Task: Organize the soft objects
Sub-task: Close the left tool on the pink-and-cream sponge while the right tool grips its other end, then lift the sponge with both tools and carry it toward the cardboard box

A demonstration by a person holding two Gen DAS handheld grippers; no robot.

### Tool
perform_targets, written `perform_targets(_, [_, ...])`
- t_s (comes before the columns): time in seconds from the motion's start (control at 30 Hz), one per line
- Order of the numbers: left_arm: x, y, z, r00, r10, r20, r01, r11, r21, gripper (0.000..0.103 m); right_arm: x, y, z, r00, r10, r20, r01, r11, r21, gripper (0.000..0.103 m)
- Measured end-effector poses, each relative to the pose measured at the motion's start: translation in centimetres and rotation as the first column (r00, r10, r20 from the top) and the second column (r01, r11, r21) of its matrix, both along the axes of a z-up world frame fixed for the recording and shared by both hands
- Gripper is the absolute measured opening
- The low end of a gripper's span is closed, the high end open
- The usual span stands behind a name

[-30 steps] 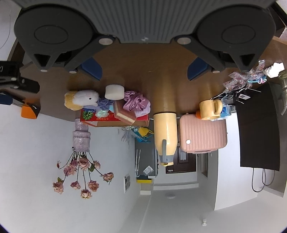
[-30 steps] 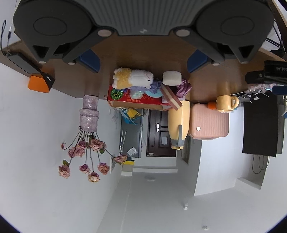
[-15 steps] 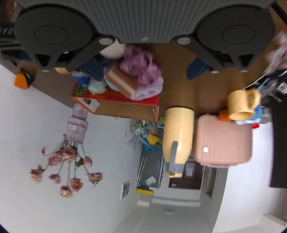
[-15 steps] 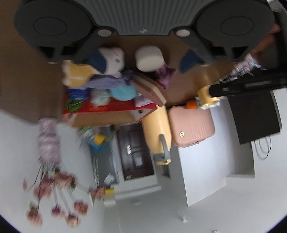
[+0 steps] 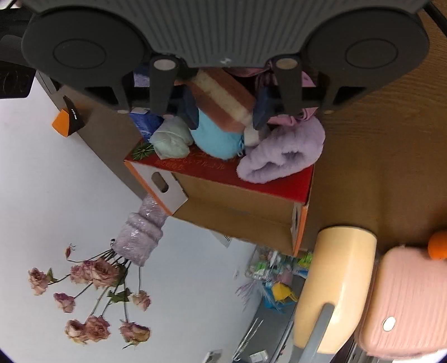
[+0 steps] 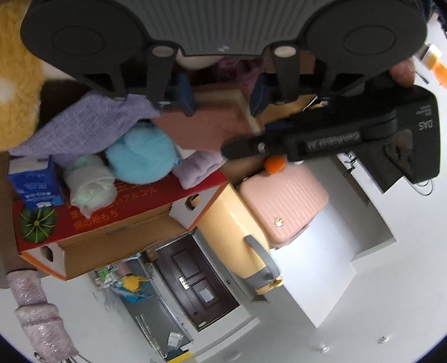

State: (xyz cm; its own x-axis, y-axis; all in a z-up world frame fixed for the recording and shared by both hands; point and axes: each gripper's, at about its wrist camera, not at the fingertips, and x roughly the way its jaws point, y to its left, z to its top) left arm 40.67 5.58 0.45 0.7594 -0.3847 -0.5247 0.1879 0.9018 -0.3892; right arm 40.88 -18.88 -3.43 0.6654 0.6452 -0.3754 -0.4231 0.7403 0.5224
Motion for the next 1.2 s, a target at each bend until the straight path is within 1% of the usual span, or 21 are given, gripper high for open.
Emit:
perform_targets(0.1, [-0.5, 0.1, 0.2, 1.000, 0.010, 0.006, -0.010, 1.000, -0.001, 0.041, 0.0, -0.1, 0.1, 1.000, 0.017, 0.008, -0.018, 1.000, 0.016, 0.038])
perform_targets(0.17, [-1.7, 0.0, 1.1, 0.999, 0.012, 0.042, -0.012, 1.000, -0.002, 0.041, -1.4, -0.2, 1.4, 0.997, 0.034, 0.066, -0.034, 0.999, -0.001, 0.037])
perform_targets(0.23, [-4.0, -0.2, 2.8, 0.993, 0.008, 0.118, -0.009, 1.000, 0.007, 0.041, -3.0, -0.4, 2.9, 0.990, 0.057, 0.130, -0.056, 0.998, -0.009, 0.037])
perform_targets(0.27, [-5.2, -0.2, 3.5, 0.989, 0.006, 0.148, -0.006, 1.000, -0.001, 0.041, -4.3, -0.5, 3.7, 0.984, 0.071, 0.165, -0.069, 0.997, -0.021, 0.037])
perform_targets(0.3, [-6.5, -0.2, 4.0, 0.987, 0.005, 0.164, -0.003, 1.000, -0.016, 0.041, -5.7, -0.6, 4.5, 0.977, 0.086, 0.197, -0.078, 0.996, -0.045, 0.037])
perform_targets(0.37, [-9.5, -0.3, 4.2, 0.985, 0.011, 0.172, -0.003, 0.999, -0.044, 0.041, -8.4, -0.6, 5.3, 0.966, 0.120, 0.227, -0.100, 0.990, -0.101, 0.037])
perform_targets(0.47, [-14.2, -1.0, 2.9, 0.986, 0.011, 0.163, 0.000, 0.998, -0.064, 0.041, -12.8, -1.4, 4.9, 0.960, 0.176, 0.216, -0.138, 0.974, -0.179, 0.037])
perform_targets(0.5, [-15.6, -1.2, 2.1, 0.989, 0.009, 0.146, 0.003, 0.997, -0.082, 0.041, -14.4, -1.8, 4.5, 0.963, 0.183, 0.197, -0.144, 0.970, -0.194, 0.037])
perform_targets(0.57, [-17.8, -1.4, 0.4, 0.995, 0.000, 0.104, 0.014, 0.991, -0.131, 0.041, -17.5, -2.6, 3.7, 0.964, 0.187, 0.187, -0.141, 0.961, -0.237, 0.037])
perform_targets(0.63, [-19.6, -1.6, -1.3, 0.997, -0.011, 0.071, 0.023, 0.985, -0.172, 0.041, -19.7, -3.0, 2.6, 0.969, 0.177, 0.170, -0.131, 0.959, -0.251, 0.037])
perform_targets(0.7, [-20.3, -1.9, -2.5, 0.998, -0.020, 0.051, 0.028, 0.987, -0.159, 0.041, -21.0, -3.2, 1.5, 0.977, 0.165, 0.139, -0.127, 0.961, -0.246, 0.037])
perform_targets(0.77, [-20.2, -1.9, -3.6, 1.000, -0.004, 0.022, 0.007, 0.990, -0.140, 0.041, -21.3, -2.9, 0.3, 0.980, 0.163, 0.112, -0.133, 0.961, -0.241, 0.036])
perform_targets(0.83, [-19.5, -1.5, -4.5, 0.998, 0.059, -0.004, -0.059, 0.993, -0.104, 0.041, -21.1, -2.0, -0.6, 0.974, 0.187, 0.128, -0.155, 0.961, -0.227, 0.036])
perform_targets(0.9, [-19.3, -1.2, -4.8, 0.985, 0.169, 0.027, -0.168, 0.985, -0.035, 0.041, -20.6, -1.1, -1.4, 0.967, 0.203, 0.155, -0.170, 0.964, -0.204, 0.037])
perform_targets(0.93, [-19.4, -0.9, -4.7, 0.975, 0.217, 0.043, -0.216, 0.976, -0.014, 0.043, -20.3, -0.4, -1.6, 0.968, 0.204, 0.149, -0.168, 0.960, -0.224, 0.036])
perform_targets(1.0, [-20.2, -0.2, -4.1, 0.957, 0.278, 0.078, -0.279, 0.960, 0.001, 0.050, -20.5, 0.0, -0.8, 0.962, 0.202, 0.185, -0.151, 0.955, -0.255, 0.038])
perform_targets(1.03, [-21.0, 0.1, -3.5, 0.949, 0.300, 0.100, -0.303, 0.953, 0.014, 0.055, -20.9, -0.2, -0.3, 0.957, 0.201, 0.211, -0.144, 0.956, -0.255, 0.040])
perform_targets(1.07, [-21.7, 0.3, -3.1, 0.943, 0.311, 0.117, -0.316, 0.949, 0.023, 0.059, -20.9, -0.5, 0.5, 0.953, 0.189, 0.237, -0.126, 0.958, -0.259, 0.043])
perform_targets(1.1, [-22.5, 0.4, -2.6, 0.941, 0.314, 0.125, -0.320, 0.947, 0.029, 0.060, -20.5, -0.8, 0.8, 0.953, 0.168, 0.251, -0.098, 0.958, -0.270, 0.045])
perform_targets(1.13, [-23.1, 0.4, -2.2, 0.943, 0.311, 0.118, -0.315, 0.949, 0.022, 0.060, -19.6, -1.3, 1.1, 0.959, 0.138, 0.247, -0.063, 0.956, -0.286, 0.045])
perform_targets(1.2, [-24.4, 0.0, -2.5, 0.957, 0.280, 0.069, -0.279, 0.960, -0.028, 0.060, -17.2, -1.8, 0.9, 0.974, 0.097, 0.205, -0.034, 0.955, -0.293, 0.046])
